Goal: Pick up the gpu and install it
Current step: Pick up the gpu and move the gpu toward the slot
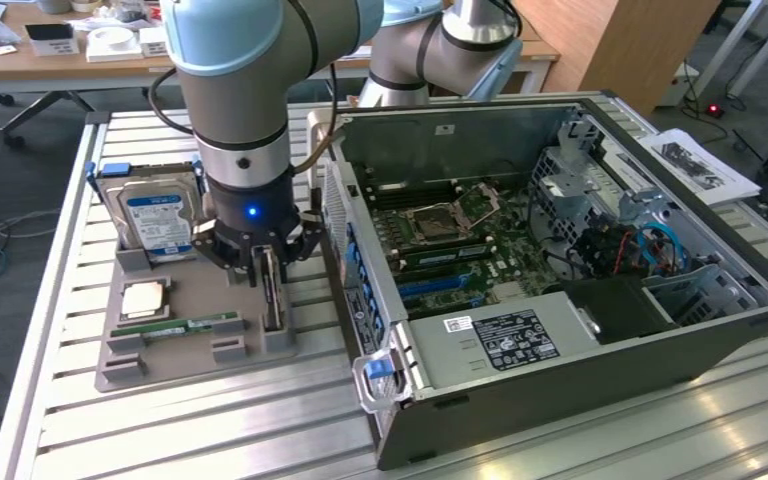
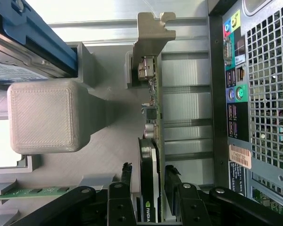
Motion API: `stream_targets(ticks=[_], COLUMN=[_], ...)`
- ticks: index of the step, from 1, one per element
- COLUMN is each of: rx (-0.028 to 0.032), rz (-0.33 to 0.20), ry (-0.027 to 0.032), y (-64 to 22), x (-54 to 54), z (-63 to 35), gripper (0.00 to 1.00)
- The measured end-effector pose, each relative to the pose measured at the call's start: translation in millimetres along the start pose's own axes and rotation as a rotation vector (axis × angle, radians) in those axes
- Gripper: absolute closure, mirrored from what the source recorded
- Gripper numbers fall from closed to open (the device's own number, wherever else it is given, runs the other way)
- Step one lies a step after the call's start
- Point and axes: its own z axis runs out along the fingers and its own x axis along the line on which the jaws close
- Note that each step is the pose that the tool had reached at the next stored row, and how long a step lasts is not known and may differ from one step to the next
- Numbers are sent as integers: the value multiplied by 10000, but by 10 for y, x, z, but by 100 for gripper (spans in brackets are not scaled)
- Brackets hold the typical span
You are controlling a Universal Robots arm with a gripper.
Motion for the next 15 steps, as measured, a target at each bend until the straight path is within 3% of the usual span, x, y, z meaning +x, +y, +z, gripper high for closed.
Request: stream_targets(ticks=[12,14,15], rx=[0,1,1], rz=[0,0,0], ry=[1,1,1], y=[0,0,0], x=[-1,0,-1], z=[0,0,0], gripper=[60,72,73])
